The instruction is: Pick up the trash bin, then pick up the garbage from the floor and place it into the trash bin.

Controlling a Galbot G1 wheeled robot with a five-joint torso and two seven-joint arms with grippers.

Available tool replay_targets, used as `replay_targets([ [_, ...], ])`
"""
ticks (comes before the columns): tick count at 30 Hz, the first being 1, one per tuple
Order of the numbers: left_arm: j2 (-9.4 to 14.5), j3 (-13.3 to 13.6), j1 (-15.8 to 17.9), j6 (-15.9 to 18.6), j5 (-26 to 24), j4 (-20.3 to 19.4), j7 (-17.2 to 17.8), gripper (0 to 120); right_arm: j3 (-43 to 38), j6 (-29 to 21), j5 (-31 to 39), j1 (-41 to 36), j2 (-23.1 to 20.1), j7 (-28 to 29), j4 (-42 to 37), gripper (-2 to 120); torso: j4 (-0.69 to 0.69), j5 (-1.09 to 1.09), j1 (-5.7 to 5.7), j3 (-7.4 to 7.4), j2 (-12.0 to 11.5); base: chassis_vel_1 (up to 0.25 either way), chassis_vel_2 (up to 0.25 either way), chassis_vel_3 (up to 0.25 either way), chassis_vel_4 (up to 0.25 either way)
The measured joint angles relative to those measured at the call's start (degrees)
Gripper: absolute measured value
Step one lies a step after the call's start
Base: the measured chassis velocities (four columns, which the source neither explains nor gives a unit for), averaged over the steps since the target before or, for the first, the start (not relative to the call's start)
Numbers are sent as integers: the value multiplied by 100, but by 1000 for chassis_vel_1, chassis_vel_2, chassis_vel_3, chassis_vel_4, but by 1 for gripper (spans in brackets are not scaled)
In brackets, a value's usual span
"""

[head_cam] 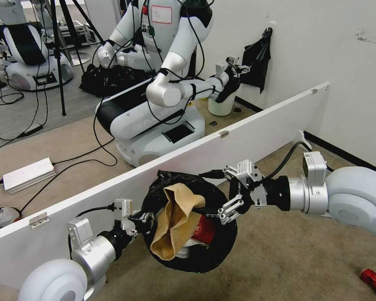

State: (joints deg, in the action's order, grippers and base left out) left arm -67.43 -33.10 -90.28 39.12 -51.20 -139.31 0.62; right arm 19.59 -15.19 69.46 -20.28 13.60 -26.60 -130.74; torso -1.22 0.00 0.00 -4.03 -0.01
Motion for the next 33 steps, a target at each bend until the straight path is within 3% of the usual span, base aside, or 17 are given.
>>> replay_targets([
  [33,128,-125,-107,67,-539,-44,274,0,-79,51,-43,-124,-11,19,165,98,0,0,0,0,1,0,0,0,0],
])
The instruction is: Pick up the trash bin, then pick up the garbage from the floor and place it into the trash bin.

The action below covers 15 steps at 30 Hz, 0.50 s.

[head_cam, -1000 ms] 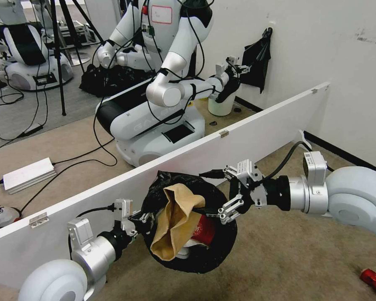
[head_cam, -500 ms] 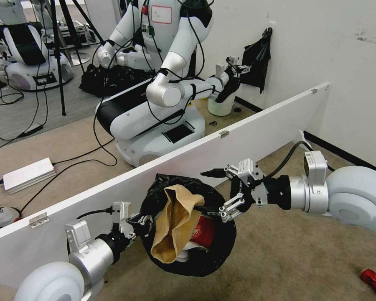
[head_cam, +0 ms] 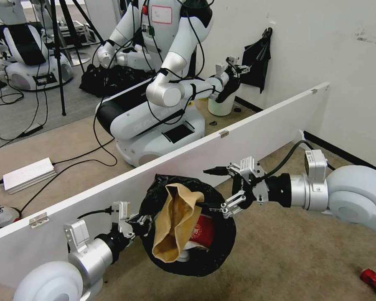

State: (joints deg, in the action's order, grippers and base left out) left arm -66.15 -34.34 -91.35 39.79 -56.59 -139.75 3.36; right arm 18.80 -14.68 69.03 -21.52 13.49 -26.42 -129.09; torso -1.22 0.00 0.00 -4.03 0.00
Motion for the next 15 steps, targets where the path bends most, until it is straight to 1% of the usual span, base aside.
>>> replay_targets([
  [15,3,-21,-54,16,-162,-14,43,0,-4,58,-140,-59,29,-47,255,98,0,0,0,0,1,0,0,0,0],
])
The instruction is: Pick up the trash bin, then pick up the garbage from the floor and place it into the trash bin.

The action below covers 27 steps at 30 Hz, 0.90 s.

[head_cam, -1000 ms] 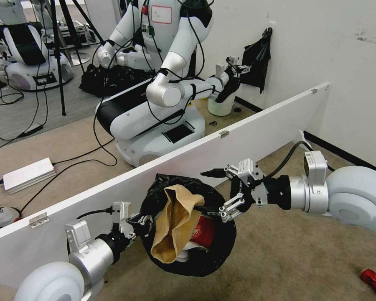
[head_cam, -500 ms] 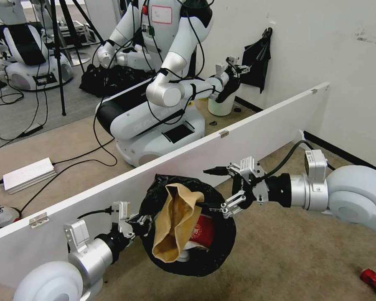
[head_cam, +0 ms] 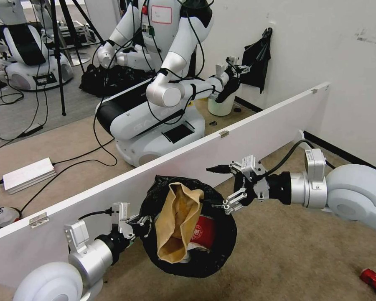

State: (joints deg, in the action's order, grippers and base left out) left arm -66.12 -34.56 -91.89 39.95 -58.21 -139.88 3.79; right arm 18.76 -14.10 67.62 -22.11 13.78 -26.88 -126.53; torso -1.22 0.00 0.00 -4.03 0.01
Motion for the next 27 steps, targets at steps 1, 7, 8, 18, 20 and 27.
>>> replay_targets([
  [1,0,0,0,0,0,0,0,0,0,0,0,0,0,0,0,98,0,0,0,0,0,0,0,0,0],
  [7,1,-4,-43,12,-120,-41,62,0,18,10,-49,-17,-14,-15,78,98,0,0,0,0,0,0,0,0,0],
  [8,1,-4,-43,12,-120,-41,62,0,18,10,-49,-17,-14,-15,78,98,0,0,0,0,0,0,0,0,0],
  [18,26,-16,-90,21,-260,-66,119,0,41,23,-121,-55,9,2,170,98,0,0,0,0,0,0,0,0,0],
  [20,21,-16,-91,24,-304,-80,144,0,48,26,-127,-59,-1,8,167,98,0,0,0,0,0,0,0,0,0],
  [27,5,-32,-121,30,-451,-160,168,0,90,27,-147,-69,35,48,203,98,0,0,0,0,0,0,0,0,0],
])
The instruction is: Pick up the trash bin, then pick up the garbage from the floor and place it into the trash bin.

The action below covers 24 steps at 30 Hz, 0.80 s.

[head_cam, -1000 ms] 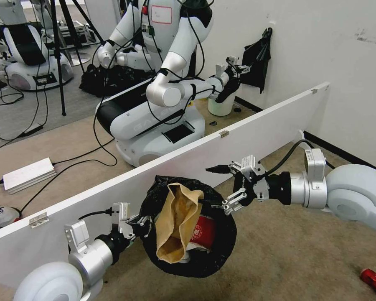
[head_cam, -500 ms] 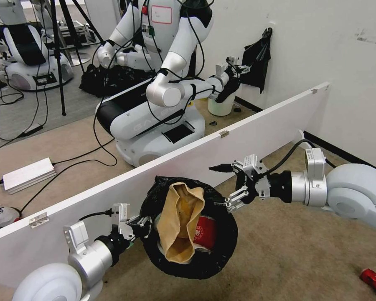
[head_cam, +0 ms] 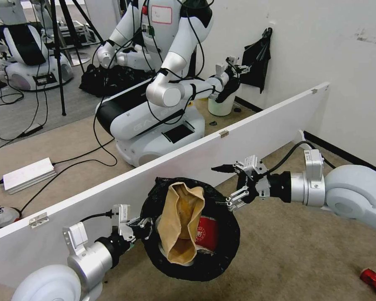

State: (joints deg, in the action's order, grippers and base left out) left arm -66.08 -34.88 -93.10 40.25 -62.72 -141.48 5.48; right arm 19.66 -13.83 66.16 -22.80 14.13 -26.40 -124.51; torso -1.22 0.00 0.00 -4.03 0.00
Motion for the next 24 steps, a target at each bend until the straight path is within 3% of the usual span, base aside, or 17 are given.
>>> replay_targets([
  [15,-55,2,-72,40,-161,-125,17,0,60,-3,-8,-6,172,112,31,98,0,0,0,0,0,0,0,0,0],
  [24,-75,29,-119,43,-161,-170,17,0,27,-8,-6,-4,49,108,-32,98,0,0,0,0,-1,0,0,0,0],
])
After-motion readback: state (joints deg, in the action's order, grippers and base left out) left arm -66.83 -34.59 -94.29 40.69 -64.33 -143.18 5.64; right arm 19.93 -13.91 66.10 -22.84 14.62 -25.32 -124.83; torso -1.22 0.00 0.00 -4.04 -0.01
